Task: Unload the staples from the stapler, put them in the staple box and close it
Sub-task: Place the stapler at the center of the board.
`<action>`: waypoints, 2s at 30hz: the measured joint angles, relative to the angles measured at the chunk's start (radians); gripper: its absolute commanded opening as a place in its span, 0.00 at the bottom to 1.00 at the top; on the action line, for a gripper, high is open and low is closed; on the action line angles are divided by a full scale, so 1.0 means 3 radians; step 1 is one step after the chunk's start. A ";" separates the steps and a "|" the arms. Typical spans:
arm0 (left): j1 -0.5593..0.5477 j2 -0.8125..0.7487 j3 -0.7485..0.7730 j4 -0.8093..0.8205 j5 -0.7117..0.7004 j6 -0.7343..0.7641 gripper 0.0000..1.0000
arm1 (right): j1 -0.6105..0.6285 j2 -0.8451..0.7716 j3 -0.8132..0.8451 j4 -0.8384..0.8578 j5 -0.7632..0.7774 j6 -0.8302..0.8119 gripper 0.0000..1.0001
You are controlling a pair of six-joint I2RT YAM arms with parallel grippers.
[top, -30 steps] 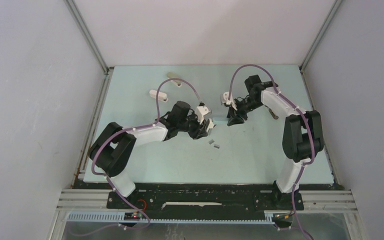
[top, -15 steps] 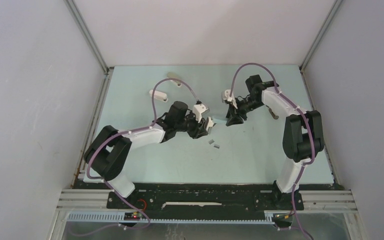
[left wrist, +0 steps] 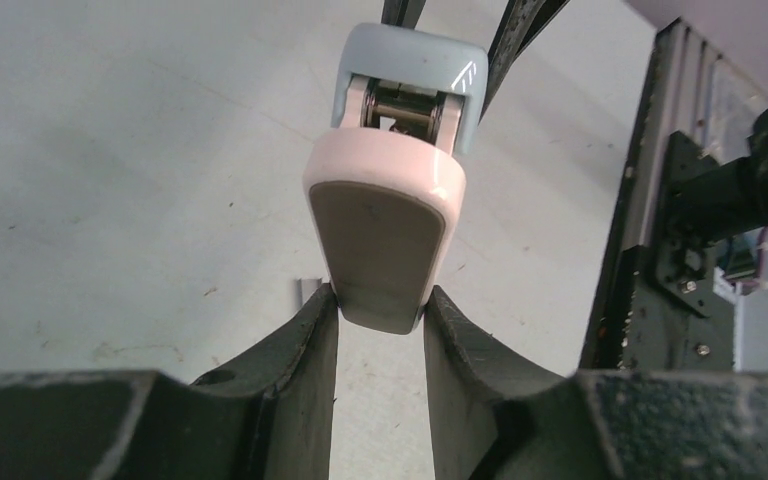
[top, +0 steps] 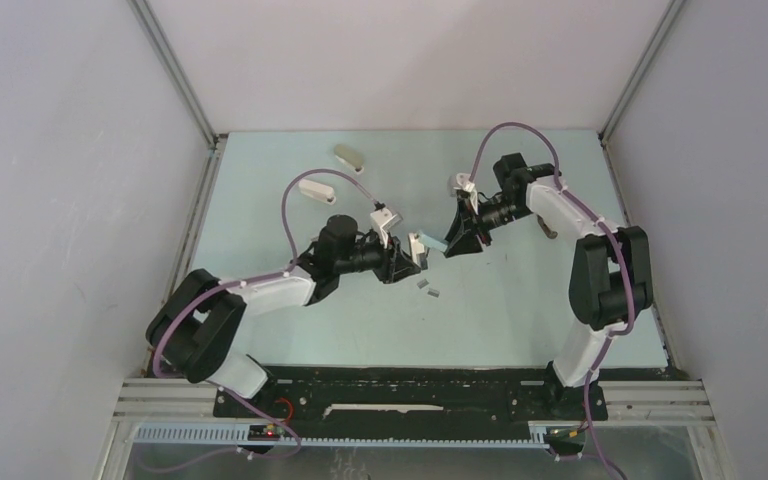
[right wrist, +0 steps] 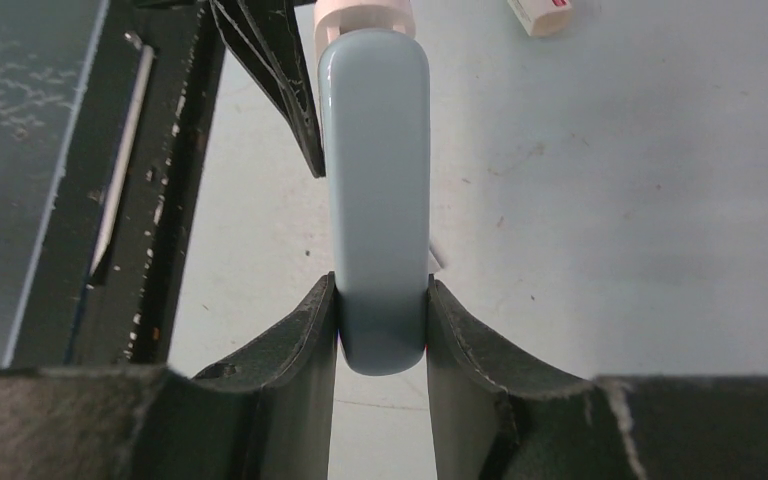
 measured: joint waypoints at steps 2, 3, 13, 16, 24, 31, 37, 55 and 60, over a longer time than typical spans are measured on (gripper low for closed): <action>-0.0004 -0.0032 -0.0052 0.0120 0.0027 -0.0106 0.32 | 0.0006 -0.0011 -0.0001 -0.0025 -0.0080 0.0046 0.00; -0.0006 -0.0051 -0.0086 0.0200 0.0038 -0.0173 0.35 | 0.0013 -0.0018 -0.0001 -0.0038 -0.0118 0.0065 0.00; -0.0020 -0.0251 -0.0270 0.0776 0.0089 -0.0636 0.75 | 0.0058 -0.0037 -0.0015 -0.0197 -0.0506 0.0284 0.00; -0.0020 -0.0479 -0.0380 0.0855 0.0015 -0.0683 0.83 | 0.0057 -0.0061 -0.0022 -0.0267 -0.0598 0.0308 0.00; -0.0020 -0.1232 -0.0699 0.0876 -0.0352 -0.0642 0.88 | 0.0024 -0.0314 -0.0198 -0.0301 -0.0702 0.0380 0.00; -0.0020 -0.1926 -0.0788 0.0350 -0.0900 -0.0415 1.00 | -0.0174 -0.0640 -0.0549 0.0272 -0.0464 0.1108 0.00; -0.0018 -0.2445 -0.0856 -0.0018 -0.1429 -0.0231 1.00 | -0.0507 -0.0994 -0.0846 0.0865 0.0134 0.1802 0.00; -0.0005 -0.2575 -0.0970 -0.0619 -0.2444 -0.0182 1.00 | -0.1152 -0.0985 -0.0898 0.1492 0.1896 0.2318 0.00; -0.0003 -0.2576 -0.0970 -0.0654 -0.2518 -0.0183 1.00 | -0.1152 -0.0830 -0.0899 0.1553 0.2206 0.2363 0.00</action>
